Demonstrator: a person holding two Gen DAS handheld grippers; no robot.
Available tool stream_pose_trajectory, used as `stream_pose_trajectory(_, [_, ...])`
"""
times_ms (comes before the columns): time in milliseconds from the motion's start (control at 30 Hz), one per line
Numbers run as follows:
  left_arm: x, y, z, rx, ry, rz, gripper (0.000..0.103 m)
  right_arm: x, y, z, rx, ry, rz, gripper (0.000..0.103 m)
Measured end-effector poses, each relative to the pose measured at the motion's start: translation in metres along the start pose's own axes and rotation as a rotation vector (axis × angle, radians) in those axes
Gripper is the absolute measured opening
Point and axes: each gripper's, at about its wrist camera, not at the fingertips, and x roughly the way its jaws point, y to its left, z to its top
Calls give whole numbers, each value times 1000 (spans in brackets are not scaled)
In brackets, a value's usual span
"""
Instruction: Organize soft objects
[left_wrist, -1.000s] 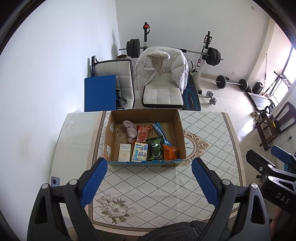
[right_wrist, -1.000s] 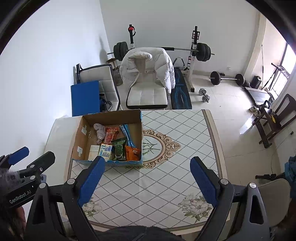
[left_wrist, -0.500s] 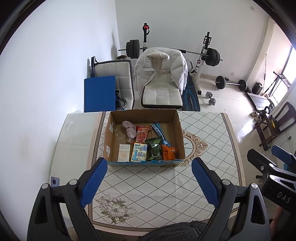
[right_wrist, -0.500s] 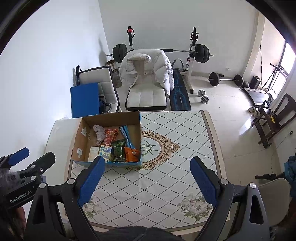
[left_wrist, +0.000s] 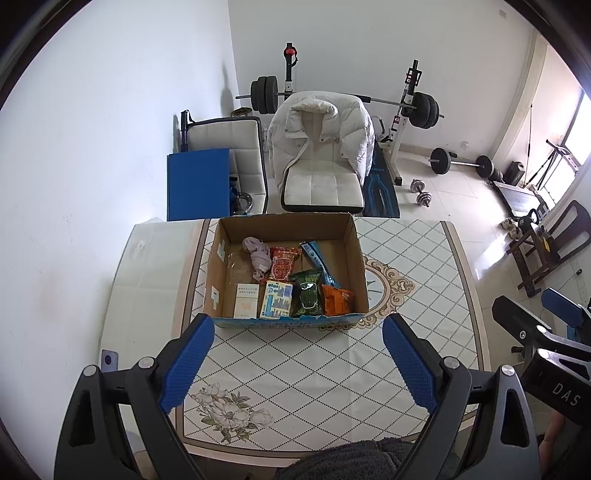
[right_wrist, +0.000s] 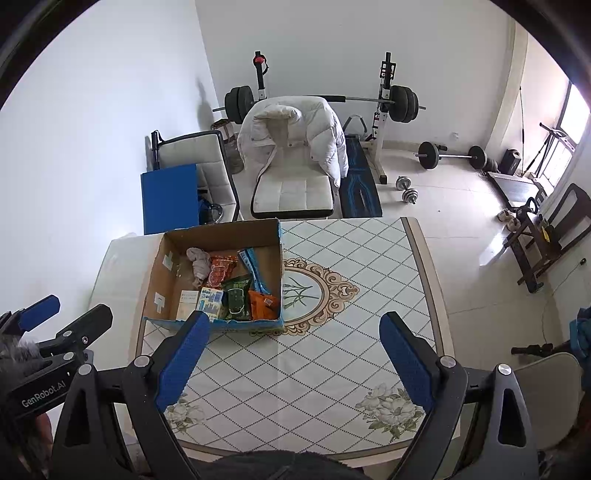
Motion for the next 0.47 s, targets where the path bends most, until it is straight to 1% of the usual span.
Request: stream_pose_trajectory(467, [1, 0, -3, 1, -3, -1, 94, 0, -1, -5, 5, 3, -5, 95])
